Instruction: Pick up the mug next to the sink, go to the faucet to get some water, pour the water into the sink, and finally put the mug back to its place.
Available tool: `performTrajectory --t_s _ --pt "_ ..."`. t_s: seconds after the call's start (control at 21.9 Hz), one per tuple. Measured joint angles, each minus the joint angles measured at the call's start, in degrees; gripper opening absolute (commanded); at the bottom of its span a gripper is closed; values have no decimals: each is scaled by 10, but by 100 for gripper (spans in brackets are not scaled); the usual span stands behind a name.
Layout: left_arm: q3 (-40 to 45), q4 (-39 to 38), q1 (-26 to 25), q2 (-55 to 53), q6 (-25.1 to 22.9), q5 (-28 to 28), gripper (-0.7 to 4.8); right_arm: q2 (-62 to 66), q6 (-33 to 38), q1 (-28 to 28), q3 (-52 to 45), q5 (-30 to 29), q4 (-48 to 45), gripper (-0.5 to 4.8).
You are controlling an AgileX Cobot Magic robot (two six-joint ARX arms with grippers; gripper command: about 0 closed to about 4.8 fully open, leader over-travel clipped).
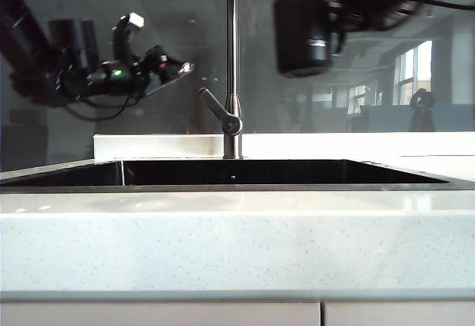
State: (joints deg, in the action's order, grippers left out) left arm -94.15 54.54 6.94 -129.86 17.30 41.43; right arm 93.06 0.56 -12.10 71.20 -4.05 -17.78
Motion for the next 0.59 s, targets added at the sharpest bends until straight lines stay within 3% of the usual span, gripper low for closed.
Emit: performTrajectory --t_s 0.23,0.59 --pt "-79 -150 36 0 -142 -19 372 108 -10 -53 136 21 55 -2" --pt "-79 -167 40 -3 -151 -42 371 149 -10 -84 212 28 51 -2"
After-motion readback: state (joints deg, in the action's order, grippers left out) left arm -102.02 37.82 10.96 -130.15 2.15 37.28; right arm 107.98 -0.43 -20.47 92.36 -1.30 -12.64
